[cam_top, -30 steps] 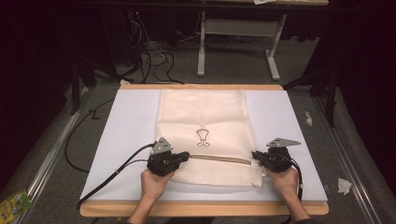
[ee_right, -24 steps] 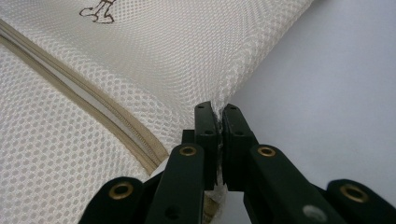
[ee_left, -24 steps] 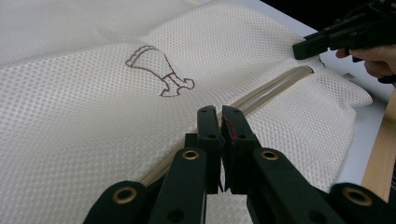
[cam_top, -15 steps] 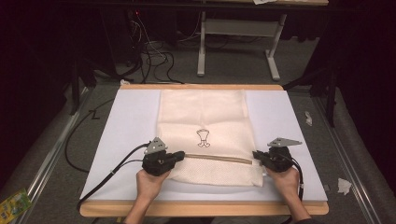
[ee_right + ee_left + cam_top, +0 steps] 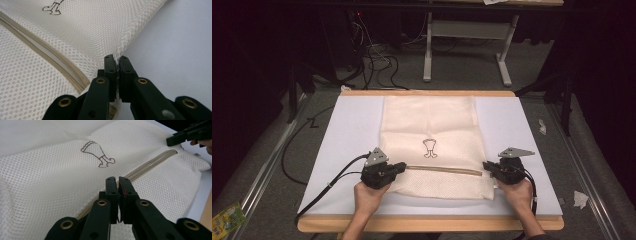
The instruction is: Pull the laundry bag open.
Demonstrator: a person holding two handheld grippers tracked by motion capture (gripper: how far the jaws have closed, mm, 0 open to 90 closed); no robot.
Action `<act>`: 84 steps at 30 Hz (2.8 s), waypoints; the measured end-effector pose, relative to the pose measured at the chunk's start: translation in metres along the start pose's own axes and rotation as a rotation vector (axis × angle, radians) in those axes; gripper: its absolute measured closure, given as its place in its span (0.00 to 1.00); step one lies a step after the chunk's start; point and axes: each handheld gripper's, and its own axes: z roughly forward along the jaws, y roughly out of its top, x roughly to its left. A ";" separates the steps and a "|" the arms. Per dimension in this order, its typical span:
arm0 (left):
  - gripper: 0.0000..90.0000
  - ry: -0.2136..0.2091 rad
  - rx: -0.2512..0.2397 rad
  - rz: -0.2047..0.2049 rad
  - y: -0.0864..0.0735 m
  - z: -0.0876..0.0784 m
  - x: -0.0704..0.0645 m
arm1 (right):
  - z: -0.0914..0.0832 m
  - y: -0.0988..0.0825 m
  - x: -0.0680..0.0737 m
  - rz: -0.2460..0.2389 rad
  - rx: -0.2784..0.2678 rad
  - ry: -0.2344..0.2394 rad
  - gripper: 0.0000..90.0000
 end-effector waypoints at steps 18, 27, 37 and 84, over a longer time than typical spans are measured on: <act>0.97 0.003 0.002 -0.013 -0.004 -0.005 0.006 | 0.000 0.000 0.002 -0.020 0.008 -0.014 0.98; 0.97 -0.003 0.007 -0.005 -0.005 -0.006 0.006 | 0.000 0.000 0.002 -0.019 0.008 -0.010 0.98; 0.97 -0.001 -0.001 -0.005 -0.008 -0.006 0.006 | 0.000 0.000 0.002 -0.020 0.009 -0.007 0.98; 0.97 0.084 -0.048 -0.089 -0.020 -0.042 0.038 | -0.008 0.000 -0.011 0.007 -0.002 -0.045 0.98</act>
